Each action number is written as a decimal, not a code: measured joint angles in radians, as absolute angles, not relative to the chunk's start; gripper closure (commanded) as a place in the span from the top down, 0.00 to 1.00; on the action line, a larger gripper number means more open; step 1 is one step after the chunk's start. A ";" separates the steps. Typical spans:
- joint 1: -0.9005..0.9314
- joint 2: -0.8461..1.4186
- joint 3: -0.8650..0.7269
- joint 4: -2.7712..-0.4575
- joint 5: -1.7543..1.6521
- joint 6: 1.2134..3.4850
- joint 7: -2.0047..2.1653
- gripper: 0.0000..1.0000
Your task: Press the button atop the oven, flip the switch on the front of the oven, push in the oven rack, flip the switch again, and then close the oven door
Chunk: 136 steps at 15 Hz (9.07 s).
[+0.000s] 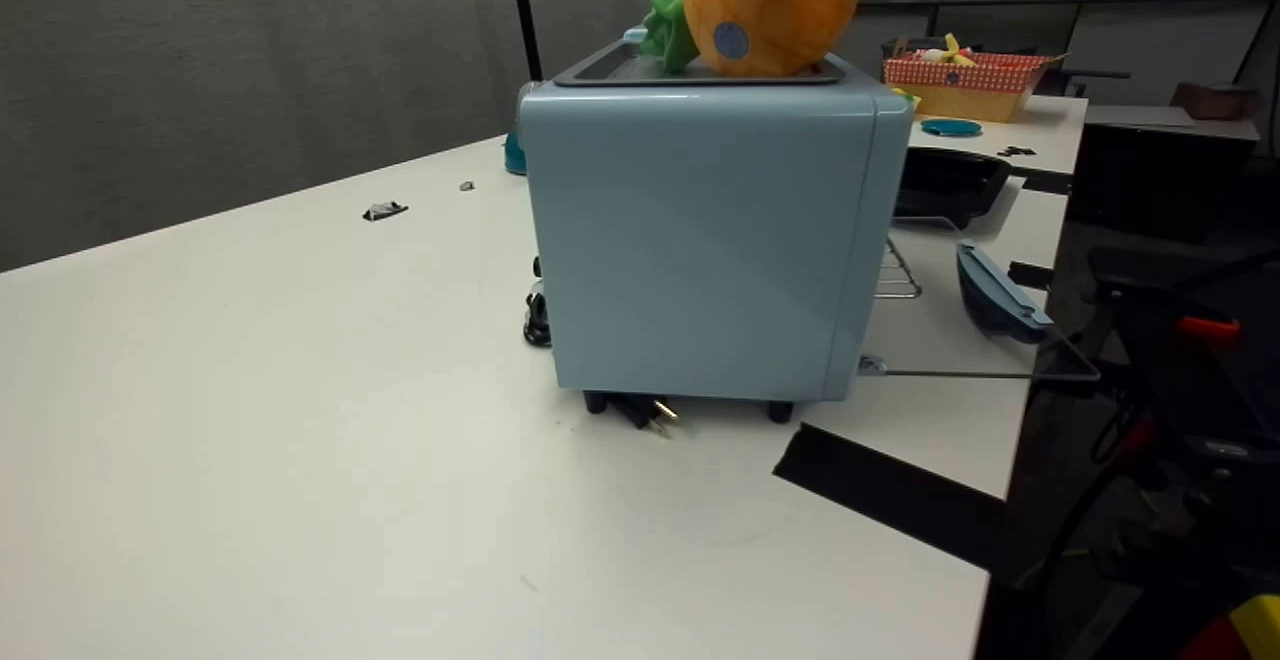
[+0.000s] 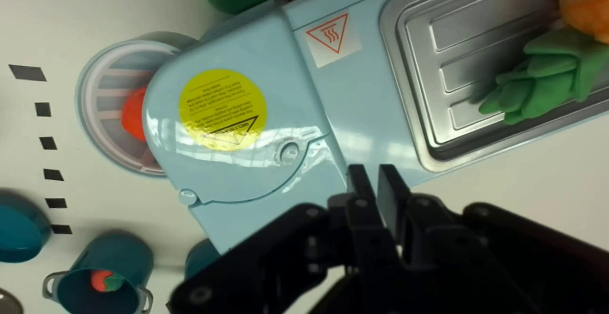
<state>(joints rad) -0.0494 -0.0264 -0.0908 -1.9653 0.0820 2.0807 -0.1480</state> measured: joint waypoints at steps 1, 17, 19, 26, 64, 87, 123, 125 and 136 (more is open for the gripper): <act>-0.049 -0.046 -0.091 -1.989 0.088 2.083 -0.177 0.52; -0.049 -0.291 -0.107 -2.301 0.099 2.102 -0.410 1.00; -0.049 -0.308 -0.115 -2.329 0.099 2.104 -0.418 1.00; -0.049 -0.356 -0.153 -2.446 0.098 2.211 -0.473 0.91; -0.048 -0.095 -0.105 -2.351 -0.029 2.294 -0.418 0.00; -0.051 -0.074 -0.091 -2.340 -0.090 2.261 -0.322 0.00; -0.052 -0.081 -0.101 -2.279 0.027 2.156 -0.419 0.00; -0.052 -0.081 -0.101 -2.280 0.013 2.154 -0.419 0.00; -0.056 -0.131 -0.107 -2.382 -0.007 2.159 -0.424 0.00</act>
